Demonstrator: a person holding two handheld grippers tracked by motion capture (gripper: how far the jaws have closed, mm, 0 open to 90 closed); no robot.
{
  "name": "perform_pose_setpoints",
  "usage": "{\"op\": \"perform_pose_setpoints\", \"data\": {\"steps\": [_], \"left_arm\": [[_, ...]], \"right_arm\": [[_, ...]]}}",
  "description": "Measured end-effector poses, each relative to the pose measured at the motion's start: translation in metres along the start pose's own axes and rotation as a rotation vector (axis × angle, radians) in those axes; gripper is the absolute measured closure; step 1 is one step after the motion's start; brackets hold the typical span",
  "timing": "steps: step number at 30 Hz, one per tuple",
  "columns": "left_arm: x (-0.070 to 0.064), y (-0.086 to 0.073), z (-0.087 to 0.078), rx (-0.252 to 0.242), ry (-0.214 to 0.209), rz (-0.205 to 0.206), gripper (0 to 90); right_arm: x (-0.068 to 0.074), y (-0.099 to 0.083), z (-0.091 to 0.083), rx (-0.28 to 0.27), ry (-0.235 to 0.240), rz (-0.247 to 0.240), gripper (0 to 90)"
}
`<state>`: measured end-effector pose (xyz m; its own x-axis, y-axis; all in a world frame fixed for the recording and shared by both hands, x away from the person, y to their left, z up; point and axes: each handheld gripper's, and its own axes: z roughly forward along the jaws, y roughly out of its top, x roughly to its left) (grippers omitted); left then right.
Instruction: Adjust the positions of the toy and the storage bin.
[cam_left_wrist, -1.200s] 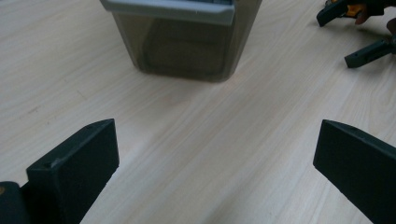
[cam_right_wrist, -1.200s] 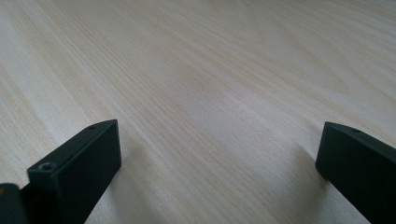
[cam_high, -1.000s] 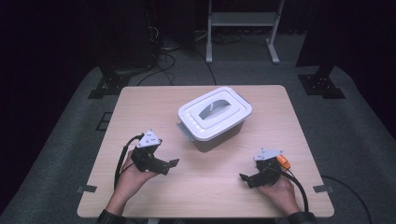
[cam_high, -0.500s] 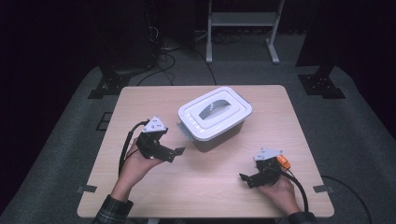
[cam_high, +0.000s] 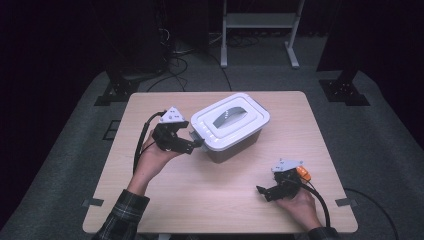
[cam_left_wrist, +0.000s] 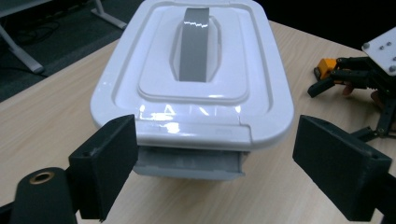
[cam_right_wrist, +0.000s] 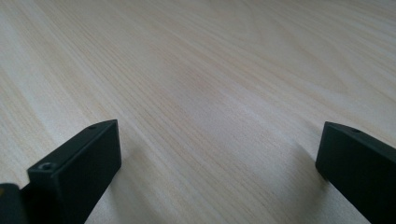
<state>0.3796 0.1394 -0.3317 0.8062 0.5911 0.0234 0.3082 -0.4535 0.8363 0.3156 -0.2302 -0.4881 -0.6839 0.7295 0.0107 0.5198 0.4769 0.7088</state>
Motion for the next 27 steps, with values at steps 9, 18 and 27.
{"op": "perform_pose_setpoints", "data": {"steps": [9,18,27], "left_arm": [[0.014,0.021,0.013,0.017,0.009,0.037,34.1],[0.033,0.038,0.024,0.036,0.035,0.037,44.8],[0.058,0.039,0.044,0.058,0.060,0.023,47.4]], "right_arm": [[0.000,0.000,0.000,0.000,0.000,0.000,0.0],[0.000,0.000,0.000,-0.001,-0.001,0.000,0.0],[0.000,0.000,0.000,-0.001,-0.001,-0.001,0.0]]}}
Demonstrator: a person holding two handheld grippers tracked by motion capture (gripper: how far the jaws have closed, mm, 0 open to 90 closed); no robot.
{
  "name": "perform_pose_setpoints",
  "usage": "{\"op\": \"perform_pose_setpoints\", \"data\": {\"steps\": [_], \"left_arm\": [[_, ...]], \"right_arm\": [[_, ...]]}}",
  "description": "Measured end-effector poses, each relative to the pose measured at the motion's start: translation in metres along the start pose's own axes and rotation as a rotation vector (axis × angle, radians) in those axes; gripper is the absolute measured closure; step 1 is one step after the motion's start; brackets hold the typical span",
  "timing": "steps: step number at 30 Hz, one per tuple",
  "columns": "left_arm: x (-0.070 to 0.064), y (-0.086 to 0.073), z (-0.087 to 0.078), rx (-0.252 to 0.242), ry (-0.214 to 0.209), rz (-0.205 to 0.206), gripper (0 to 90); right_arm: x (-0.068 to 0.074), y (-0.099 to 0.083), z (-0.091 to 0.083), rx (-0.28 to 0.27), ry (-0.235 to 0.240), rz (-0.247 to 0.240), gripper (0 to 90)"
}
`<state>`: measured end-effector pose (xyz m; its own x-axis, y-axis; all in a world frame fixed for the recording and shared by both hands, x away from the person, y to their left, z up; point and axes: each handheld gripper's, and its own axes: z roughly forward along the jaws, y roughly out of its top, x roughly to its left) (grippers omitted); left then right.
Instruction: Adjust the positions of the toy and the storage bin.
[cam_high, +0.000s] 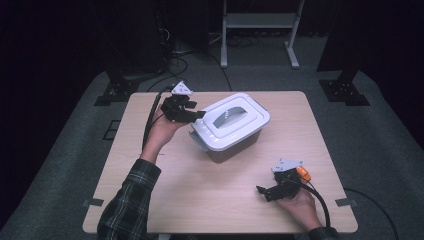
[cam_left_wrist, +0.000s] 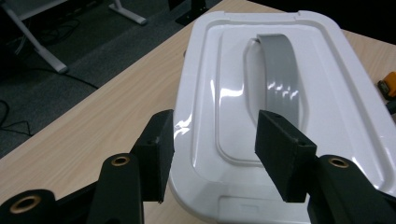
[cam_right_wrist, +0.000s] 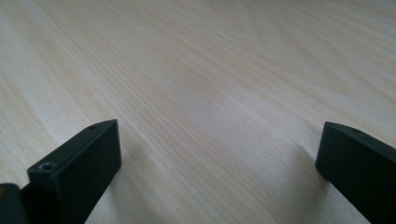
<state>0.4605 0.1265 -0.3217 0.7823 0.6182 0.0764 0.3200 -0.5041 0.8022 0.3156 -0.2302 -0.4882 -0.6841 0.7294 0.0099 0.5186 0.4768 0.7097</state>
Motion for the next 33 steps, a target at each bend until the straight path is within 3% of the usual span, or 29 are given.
{"op": "perform_pose_setpoints", "data": {"steps": [7,17,20,27,33], "left_arm": [[0.008,-0.005,0.016,0.031,0.022,-0.015,51.8],[0.019,-0.014,0.033,0.070,0.003,-0.042,57.1],[0.019,-0.014,0.033,0.070,-0.017,-0.049,61.4],[0.019,-0.017,0.027,0.080,-0.013,-0.063,71.0],[0.017,-0.024,0.020,0.066,-0.039,-0.079,71.3]], "right_arm": [[0.000,0.000,0.000,0.000,0.000,-0.001,0.0],[0.000,0.000,0.000,0.001,0.000,-0.001,0.0],[0.000,0.000,0.000,0.001,0.000,-0.001,0.0],[0.000,0.000,0.000,0.001,0.000,-0.001,0.0],[0.000,0.000,0.000,0.001,0.000,-0.001,0.0]]}}
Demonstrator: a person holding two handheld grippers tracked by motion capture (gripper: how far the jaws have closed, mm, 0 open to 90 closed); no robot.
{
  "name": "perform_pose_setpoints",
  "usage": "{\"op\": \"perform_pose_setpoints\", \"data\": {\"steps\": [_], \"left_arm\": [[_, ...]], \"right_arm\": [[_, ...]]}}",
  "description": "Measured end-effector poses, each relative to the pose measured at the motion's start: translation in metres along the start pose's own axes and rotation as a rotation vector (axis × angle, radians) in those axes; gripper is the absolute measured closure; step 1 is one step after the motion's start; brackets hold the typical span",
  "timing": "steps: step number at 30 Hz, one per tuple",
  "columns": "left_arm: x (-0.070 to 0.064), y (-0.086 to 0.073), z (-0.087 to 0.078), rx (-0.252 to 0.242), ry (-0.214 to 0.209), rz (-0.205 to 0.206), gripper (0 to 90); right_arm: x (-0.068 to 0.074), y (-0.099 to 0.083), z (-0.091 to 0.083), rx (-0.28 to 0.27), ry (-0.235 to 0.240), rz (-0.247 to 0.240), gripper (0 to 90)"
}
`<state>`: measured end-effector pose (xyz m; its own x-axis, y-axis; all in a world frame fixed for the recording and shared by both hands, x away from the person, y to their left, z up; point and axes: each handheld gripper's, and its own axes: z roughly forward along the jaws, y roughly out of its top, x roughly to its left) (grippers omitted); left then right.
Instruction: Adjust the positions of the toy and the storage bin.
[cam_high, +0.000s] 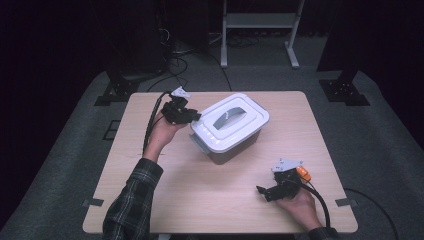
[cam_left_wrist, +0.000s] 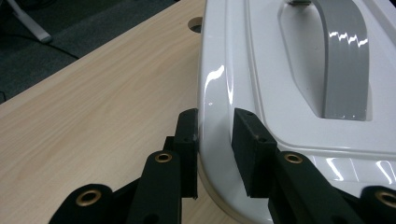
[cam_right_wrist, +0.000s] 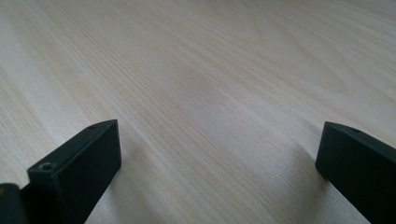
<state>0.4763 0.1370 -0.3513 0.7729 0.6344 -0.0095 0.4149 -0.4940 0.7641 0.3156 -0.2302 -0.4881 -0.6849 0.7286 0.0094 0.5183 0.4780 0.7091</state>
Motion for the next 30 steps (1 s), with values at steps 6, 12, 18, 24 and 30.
{"op": "perform_pose_setpoints", "data": {"steps": [6,12,18,24,30], "left_arm": [[-0.008,-0.003,-0.007,0.017,0.011,0.024,71.0],[-0.015,-0.009,-0.015,0.026,0.002,0.013,70.4],[-0.021,-0.015,-0.022,0.028,-0.006,0.006,69.7],[-0.028,-0.022,-0.029,0.023,-0.009,0.000,69.1],[-0.035,-0.030,-0.039,0.029,-0.013,0.005,69.1]], "right_arm": [[0.000,0.000,0.000,0.000,0.000,-0.001,0.0],[0.000,0.000,0.000,-0.001,-0.001,-0.001,0.0],[0.000,0.000,0.000,0.000,-0.001,0.000,0.0],[0.000,0.000,0.000,-0.001,-0.001,0.000,0.0],[0.000,0.000,0.000,-0.001,-0.001,0.000,0.0]]}}
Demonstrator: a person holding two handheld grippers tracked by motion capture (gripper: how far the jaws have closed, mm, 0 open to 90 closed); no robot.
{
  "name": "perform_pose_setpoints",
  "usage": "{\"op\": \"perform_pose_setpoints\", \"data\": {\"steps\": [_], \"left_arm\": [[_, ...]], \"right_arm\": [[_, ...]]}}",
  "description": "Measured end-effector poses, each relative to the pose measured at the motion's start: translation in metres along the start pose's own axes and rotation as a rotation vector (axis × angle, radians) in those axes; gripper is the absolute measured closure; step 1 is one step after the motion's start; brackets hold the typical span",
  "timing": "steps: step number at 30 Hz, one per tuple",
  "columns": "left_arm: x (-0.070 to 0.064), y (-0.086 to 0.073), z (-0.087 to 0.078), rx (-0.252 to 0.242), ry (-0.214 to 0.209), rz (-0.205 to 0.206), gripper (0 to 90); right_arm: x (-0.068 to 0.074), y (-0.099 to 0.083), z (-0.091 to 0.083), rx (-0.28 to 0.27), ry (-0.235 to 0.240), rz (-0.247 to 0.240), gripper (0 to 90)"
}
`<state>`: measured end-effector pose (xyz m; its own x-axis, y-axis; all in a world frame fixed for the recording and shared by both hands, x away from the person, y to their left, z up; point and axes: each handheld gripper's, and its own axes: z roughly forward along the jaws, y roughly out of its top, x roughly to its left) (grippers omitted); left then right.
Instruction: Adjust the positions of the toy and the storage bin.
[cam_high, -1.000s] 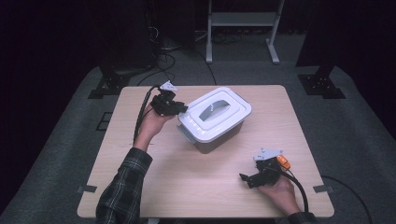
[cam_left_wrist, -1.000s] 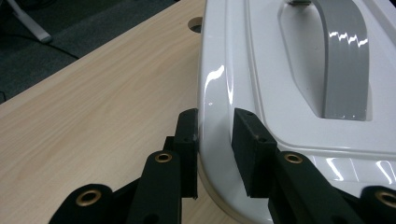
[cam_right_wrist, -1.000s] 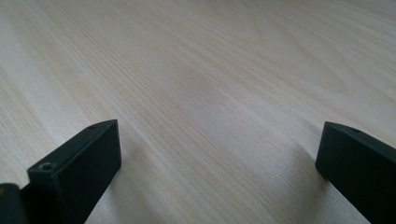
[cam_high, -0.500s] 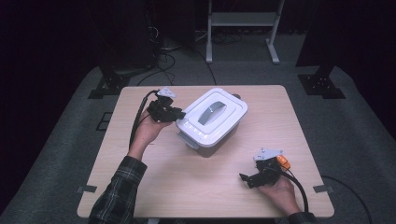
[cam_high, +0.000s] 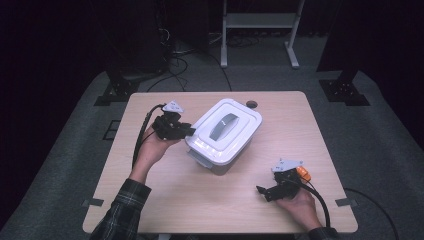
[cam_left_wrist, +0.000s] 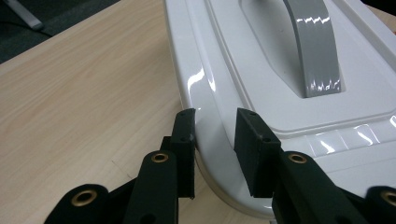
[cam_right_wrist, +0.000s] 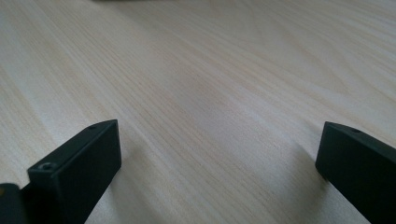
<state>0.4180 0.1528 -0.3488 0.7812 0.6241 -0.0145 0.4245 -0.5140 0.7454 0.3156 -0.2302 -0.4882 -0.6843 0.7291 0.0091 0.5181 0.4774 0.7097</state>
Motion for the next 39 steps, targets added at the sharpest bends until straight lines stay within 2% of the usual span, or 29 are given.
{"op": "perform_pose_setpoints", "data": {"steps": [17,39], "left_arm": [[-0.016,-0.028,-0.030,-0.003,-0.005,0.011,69.0],[-0.027,-0.066,-0.067,-0.030,0.013,-0.029,69.1]], "right_arm": [[0.000,0.000,0.000,0.000,-0.001,0.002,0.0],[0.001,0.000,0.000,0.001,-0.002,0.001,0.0]]}}
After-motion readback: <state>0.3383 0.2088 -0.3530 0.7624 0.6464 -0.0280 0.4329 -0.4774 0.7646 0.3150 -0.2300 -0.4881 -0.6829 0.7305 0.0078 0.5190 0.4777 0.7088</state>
